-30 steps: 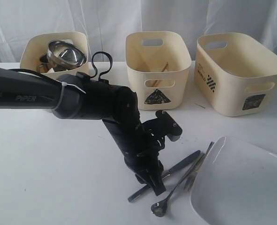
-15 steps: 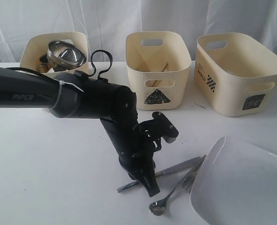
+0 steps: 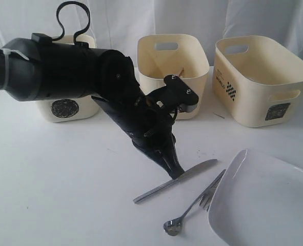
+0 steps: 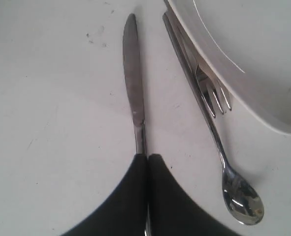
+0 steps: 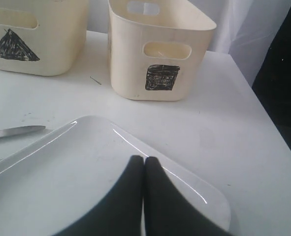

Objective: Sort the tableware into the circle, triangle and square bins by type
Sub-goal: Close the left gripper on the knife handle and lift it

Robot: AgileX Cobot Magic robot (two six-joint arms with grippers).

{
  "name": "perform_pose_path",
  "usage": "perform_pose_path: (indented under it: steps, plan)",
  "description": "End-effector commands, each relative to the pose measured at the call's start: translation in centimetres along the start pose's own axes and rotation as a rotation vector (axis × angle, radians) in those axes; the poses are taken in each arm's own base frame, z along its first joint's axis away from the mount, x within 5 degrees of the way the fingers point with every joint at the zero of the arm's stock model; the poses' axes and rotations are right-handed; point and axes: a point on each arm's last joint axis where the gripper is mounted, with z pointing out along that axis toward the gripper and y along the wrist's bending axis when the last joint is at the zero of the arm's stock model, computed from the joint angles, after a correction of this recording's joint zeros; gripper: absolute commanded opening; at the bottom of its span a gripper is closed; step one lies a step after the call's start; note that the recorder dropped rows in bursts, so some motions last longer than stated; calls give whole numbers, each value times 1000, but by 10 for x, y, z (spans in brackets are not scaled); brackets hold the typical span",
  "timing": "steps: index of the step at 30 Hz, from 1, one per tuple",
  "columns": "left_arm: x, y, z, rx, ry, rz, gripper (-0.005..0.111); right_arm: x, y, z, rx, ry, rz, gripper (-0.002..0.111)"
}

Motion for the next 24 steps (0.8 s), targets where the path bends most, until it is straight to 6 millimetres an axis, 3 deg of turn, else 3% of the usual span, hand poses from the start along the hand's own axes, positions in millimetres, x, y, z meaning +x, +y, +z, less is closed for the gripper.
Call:
perform_pose_path:
  steps: [1,6,11,13,18,24]
  plan:
    - [2,-1,-3,9,15,-8,5,1,0,0,2,-5,-5,0]
    - [4,1,1,-10,36,19,13,1,0,0,2,-5,-5,0]
    - [10,5,25,-7,74,8,44,1,0,0,2,-5,-5,0]
    - [14,7,39,-8,88,1,50,1,0,0,2,-5,-5,0]
    - [23,8,62,10,140,-11,51,1,0,0,2,-5,-5,0]
    - [26,8,67,15,155,-13,51,1,0,0,2,-5,-5,0]
